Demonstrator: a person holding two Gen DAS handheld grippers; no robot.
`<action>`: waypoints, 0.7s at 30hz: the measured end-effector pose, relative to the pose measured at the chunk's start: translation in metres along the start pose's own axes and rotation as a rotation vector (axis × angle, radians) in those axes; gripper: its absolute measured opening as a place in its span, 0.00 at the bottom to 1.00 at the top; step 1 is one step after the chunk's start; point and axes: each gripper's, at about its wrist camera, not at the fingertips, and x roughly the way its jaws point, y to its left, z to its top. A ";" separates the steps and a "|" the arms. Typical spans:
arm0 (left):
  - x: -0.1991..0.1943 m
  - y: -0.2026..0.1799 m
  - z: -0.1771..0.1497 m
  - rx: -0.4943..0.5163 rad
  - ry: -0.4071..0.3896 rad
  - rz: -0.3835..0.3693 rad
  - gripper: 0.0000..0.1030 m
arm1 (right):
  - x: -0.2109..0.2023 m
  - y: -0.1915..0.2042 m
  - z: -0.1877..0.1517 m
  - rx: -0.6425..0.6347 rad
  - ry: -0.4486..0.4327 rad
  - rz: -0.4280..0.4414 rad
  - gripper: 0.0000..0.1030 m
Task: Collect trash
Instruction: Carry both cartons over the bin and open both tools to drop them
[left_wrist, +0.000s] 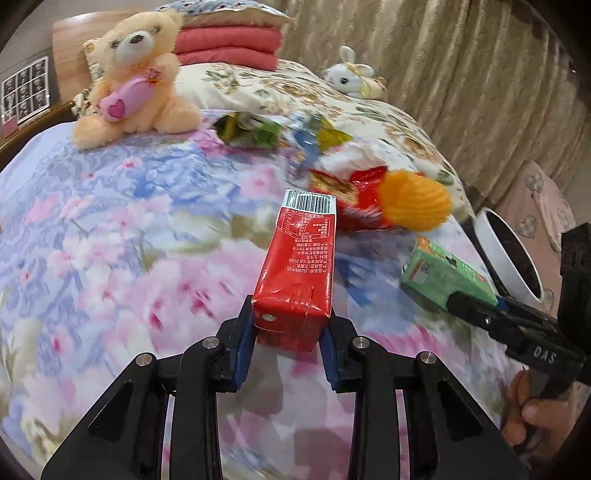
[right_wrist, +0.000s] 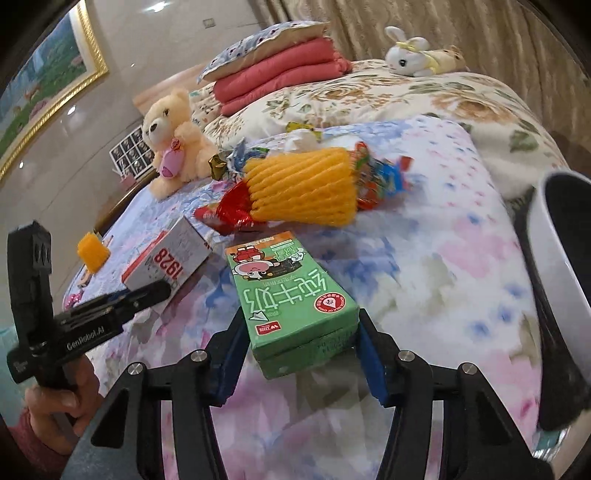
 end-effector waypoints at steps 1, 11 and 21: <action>-0.002 -0.005 -0.003 0.010 0.004 -0.009 0.29 | -0.003 -0.002 -0.002 0.008 -0.005 -0.002 0.54; -0.008 -0.065 -0.017 0.128 0.022 -0.114 0.29 | -0.042 -0.036 -0.021 0.114 -0.063 -0.045 0.54; -0.003 -0.106 -0.011 0.188 0.035 -0.178 0.29 | -0.078 -0.067 -0.028 0.178 -0.135 -0.088 0.54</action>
